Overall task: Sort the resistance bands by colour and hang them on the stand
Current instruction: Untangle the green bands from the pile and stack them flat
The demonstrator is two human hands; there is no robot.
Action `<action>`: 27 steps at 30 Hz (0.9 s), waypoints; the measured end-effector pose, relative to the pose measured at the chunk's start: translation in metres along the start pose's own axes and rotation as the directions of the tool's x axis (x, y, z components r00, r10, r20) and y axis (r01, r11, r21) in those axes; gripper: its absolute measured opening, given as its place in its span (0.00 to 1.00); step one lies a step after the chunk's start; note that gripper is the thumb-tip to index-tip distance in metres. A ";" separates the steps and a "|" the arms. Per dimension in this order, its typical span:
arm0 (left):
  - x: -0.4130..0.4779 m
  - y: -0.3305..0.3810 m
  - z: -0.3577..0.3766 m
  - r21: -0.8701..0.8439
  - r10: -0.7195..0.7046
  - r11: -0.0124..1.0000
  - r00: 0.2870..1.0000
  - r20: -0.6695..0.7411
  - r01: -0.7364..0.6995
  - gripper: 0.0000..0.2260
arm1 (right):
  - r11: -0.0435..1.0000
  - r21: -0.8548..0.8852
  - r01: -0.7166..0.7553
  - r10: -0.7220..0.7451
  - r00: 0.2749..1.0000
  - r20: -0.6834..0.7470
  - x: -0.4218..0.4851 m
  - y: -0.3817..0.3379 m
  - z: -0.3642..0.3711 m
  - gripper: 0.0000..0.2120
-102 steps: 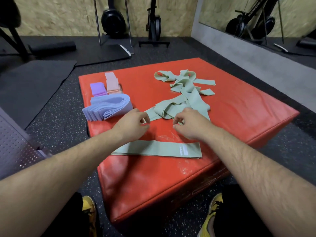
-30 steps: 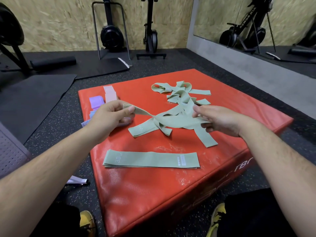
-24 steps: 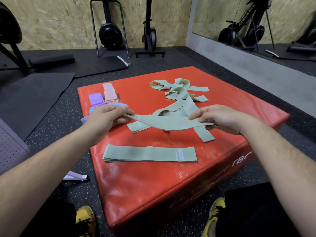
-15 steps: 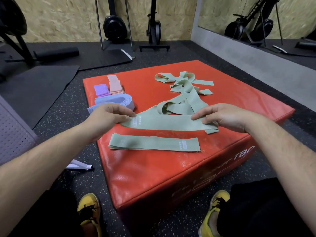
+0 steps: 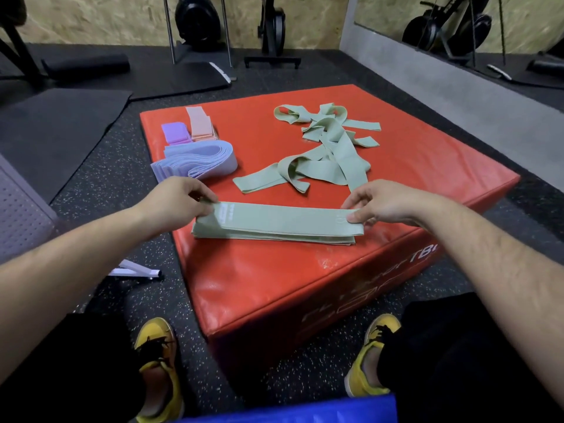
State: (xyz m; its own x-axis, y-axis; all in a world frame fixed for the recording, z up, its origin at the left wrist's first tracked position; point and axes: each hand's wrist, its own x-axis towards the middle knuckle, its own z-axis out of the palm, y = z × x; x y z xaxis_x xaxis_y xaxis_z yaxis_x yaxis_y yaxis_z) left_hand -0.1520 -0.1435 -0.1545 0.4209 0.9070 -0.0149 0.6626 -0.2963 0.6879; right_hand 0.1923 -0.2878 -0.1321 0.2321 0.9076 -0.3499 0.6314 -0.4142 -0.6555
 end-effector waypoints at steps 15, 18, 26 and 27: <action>0.003 -0.018 0.019 0.185 0.030 0.982 0.999 -0.013 -0.027 0.07 | 0.972 -0.234 0.005 -0.027 0.995 -0.091 0.014 0.007 0.029 0.06; 0.005 -0.022 0.019 0.211 0.056 0.976 0.998 0.002 -0.055 0.06 | 0.974 -0.226 0.000 -0.020 0.996 -0.085 0.015 0.008 0.030 0.06; 0.003 -0.027 0.019 0.276 0.193 0.938 0.978 0.081 -0.208 0.08 | 0.950 -0.304 0.078 -0.115 0.988 -0.107 0.014 0.012 0.033 0.05; 0.003 -0.028 0.019 0.288 0.210 0.930 0.974 0.091 -0.227 0.09 | 0.949 -0.304 0.081 -0.120 0.987 -0.110 0.014 0.014 0.033 0.05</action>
State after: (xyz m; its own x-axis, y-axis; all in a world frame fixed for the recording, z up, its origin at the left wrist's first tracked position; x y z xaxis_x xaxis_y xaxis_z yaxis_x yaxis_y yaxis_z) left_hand -0.1575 -0.1383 -0.1881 0.6052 0.7935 0.0634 0.6990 -0.5678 0.4347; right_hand 0.1798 -0.2830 -0.1680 0.2349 0.9528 -0.1926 0.8433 -0.2983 -0.4471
